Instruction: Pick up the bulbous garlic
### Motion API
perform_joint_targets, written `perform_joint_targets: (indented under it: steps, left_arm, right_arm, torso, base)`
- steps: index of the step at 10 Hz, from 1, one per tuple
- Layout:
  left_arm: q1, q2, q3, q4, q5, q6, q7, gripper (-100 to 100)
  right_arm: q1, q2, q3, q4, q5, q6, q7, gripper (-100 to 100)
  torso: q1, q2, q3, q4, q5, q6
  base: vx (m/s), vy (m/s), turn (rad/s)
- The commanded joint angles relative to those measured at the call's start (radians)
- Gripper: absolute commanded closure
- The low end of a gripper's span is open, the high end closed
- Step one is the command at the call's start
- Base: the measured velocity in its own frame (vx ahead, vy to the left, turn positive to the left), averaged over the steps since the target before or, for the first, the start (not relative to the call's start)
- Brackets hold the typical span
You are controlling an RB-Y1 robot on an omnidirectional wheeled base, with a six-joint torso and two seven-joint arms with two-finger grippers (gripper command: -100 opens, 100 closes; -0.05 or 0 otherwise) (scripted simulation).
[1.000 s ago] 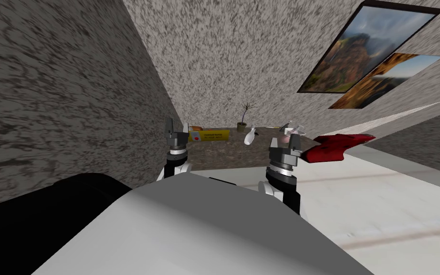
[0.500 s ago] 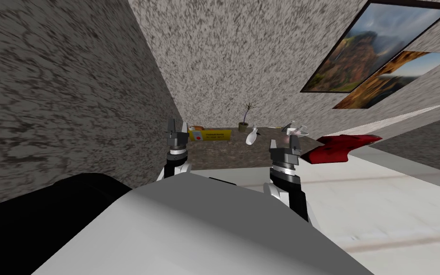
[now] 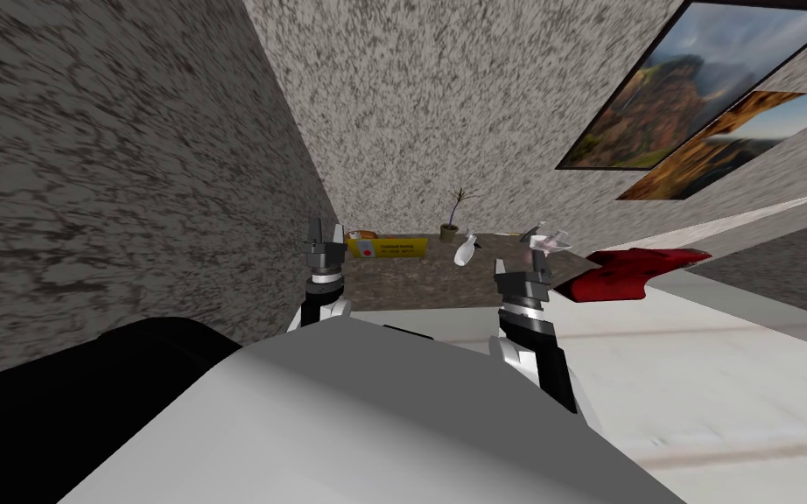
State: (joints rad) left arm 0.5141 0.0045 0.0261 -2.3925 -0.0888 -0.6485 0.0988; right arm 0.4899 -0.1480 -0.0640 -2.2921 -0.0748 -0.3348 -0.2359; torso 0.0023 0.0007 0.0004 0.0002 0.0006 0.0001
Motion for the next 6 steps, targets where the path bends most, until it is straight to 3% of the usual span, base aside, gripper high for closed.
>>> perform_joint_targets:
  steps: [1,2,3,5,6]
  left_arm:
    - [0.000,0.000,0.000,0.000,0.000,0.000,0.000,0]
    - [0.000,0.000,0.000,0.000,0.000,0.000,0.000,0]
    - [0.000,0.000,0.000,0.000,0.000,0.000,0.000,0]
    - [0.000,0.000,0.000,0.000,0.000,0.000,0.000,0]
    - [0.000,0.000,0.000,0.000,0.000,0.000,0.000,0]
  right_arm:
    - [0.000,-0.017,-0.023,0.014,-0.019,0.035,-0.050,-100]
    - [0.000,-0.017,-0.023,0.014,-0.019,0.035,-0.077,-100]
    - [-0.005,-0.032,-0.046,0.026,-0.038,0.073,-0.106,-100]
    - [-0.005,-0.032,-0.046,0.026,-0.038,0.073,-0.147,-100]
    - [-0.011,-0.047,-0.068,0.038,-0.058,0.112,-0.186,-100]
  torso:
    - [0.000,0.000,0.000,0.000,0.000,0.000]
    - [0.000,0.000,0.000,0.000,0.000,0.000]
    - [0.000,0.000,0.000,0.000,0.000,0.000]
    - [0.000,0.000,0.000,0.000,0.000,0.000]
    - [-0.001,0.000,0.000,0.000,0.000,0.000]
  base:
    - [-0.006,0.044,0.033]
    - [-0.007,0.037,0.017]
    - [-0.011,0.049,0.040]
    - [-0.005,0.028,0.007]
    - [-0.009,0.032,0.041]
